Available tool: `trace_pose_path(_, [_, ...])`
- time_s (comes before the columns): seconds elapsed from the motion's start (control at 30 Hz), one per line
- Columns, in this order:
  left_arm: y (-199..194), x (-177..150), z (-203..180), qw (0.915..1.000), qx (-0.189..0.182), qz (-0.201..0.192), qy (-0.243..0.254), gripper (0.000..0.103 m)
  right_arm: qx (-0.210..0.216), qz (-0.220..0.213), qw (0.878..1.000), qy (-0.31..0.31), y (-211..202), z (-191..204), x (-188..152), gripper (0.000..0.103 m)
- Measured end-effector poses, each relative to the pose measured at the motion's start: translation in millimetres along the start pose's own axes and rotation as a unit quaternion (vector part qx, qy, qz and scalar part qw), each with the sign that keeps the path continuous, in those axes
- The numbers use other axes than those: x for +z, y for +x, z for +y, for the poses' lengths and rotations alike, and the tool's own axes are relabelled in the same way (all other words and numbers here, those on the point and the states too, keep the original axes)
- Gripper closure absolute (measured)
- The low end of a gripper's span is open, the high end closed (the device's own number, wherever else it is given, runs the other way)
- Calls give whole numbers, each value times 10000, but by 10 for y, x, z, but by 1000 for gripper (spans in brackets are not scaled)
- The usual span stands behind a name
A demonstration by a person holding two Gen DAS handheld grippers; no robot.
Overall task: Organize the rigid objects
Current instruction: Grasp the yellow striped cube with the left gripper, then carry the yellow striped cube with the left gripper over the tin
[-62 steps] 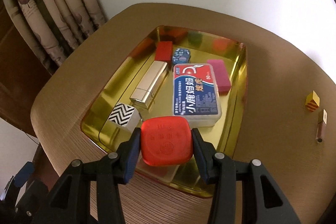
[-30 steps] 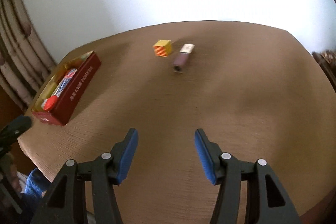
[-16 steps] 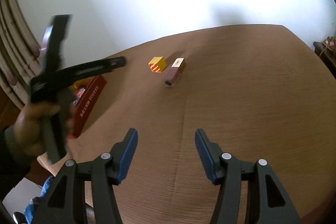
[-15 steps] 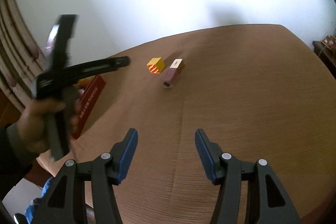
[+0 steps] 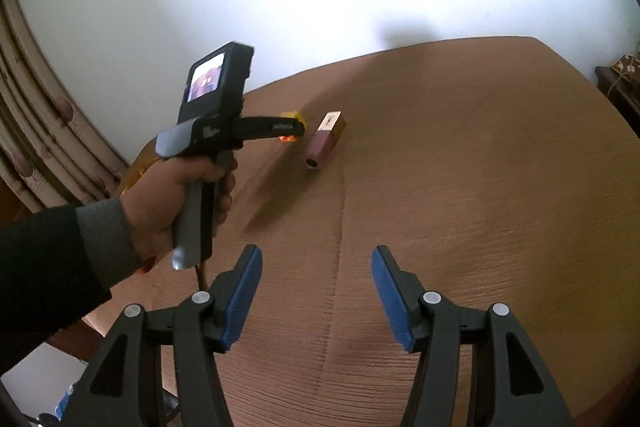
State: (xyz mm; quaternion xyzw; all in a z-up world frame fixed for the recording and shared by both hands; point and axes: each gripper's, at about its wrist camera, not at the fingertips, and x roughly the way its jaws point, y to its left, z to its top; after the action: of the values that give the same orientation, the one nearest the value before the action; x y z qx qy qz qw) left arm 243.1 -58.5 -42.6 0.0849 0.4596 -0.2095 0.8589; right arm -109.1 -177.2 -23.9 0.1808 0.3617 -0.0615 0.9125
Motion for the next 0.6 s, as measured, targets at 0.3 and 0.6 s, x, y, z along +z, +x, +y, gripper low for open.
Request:
trace_pose_path(0.3, [-465, -55, 35, 9974, 634, -268, 193, 77, 50, 117, 9999, 61, 16, -38, -38, 44])
trace_pose_path(0.6, [-1163, -149, 159, 9899, 1278, -523, 309, 77, 101, 60, 9998, -158, -55, 146, -43, 44])
